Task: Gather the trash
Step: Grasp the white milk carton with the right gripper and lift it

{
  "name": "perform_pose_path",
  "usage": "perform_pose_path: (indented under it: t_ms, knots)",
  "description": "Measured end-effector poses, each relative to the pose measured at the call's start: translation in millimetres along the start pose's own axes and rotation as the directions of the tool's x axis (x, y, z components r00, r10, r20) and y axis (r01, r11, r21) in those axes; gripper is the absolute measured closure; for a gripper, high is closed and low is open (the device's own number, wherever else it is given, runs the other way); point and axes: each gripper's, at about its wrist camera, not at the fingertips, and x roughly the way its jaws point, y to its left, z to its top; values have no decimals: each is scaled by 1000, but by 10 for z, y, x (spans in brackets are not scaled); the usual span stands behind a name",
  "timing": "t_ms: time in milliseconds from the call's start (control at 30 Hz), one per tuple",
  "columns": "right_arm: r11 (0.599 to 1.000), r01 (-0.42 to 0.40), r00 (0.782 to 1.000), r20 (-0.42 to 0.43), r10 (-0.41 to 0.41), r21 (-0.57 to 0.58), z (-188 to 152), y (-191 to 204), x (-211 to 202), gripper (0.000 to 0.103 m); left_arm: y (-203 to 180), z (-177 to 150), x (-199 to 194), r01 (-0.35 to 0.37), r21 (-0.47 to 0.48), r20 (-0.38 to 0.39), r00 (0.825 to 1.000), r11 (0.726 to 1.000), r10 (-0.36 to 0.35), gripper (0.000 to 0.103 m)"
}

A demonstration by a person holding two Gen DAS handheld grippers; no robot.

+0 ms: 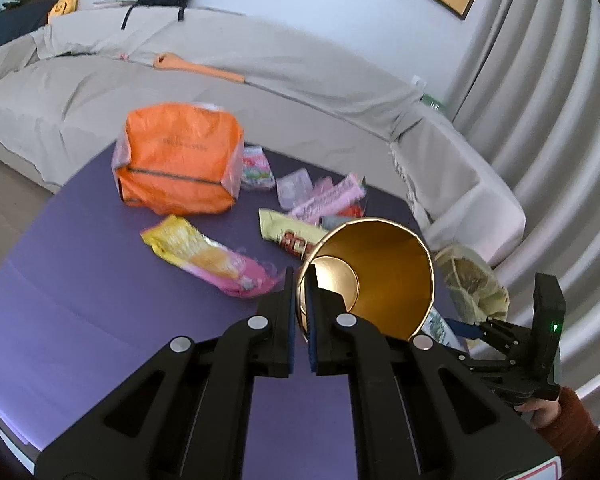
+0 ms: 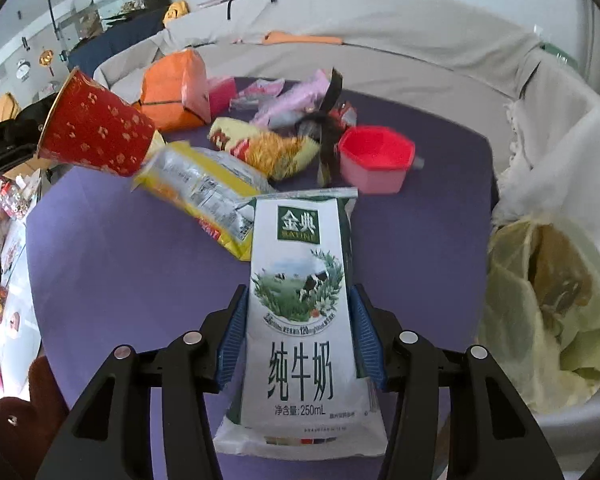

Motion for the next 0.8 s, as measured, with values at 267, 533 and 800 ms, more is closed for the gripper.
perform_pose_path:
  t_ms: [267, 533, 800]
  knots:
    - [993, 48, 996, -68, -56, -104, 226, 96, 232, 55, 40, -99, 75, -22, -11, -22, 1000, 1000, 21, 99]
    - [999, -28, 997, -72, 27, -15, 423, -61, 367, 55, 42, -136, 85, -31, -24, -17, 999, 999, 30, 99]
    - [1000, 21, 1000, 19, -21, 5, 501, -100, 74, 56, 70, -66, 38, -23, -48, 1, 1000, 999, 23, 99]
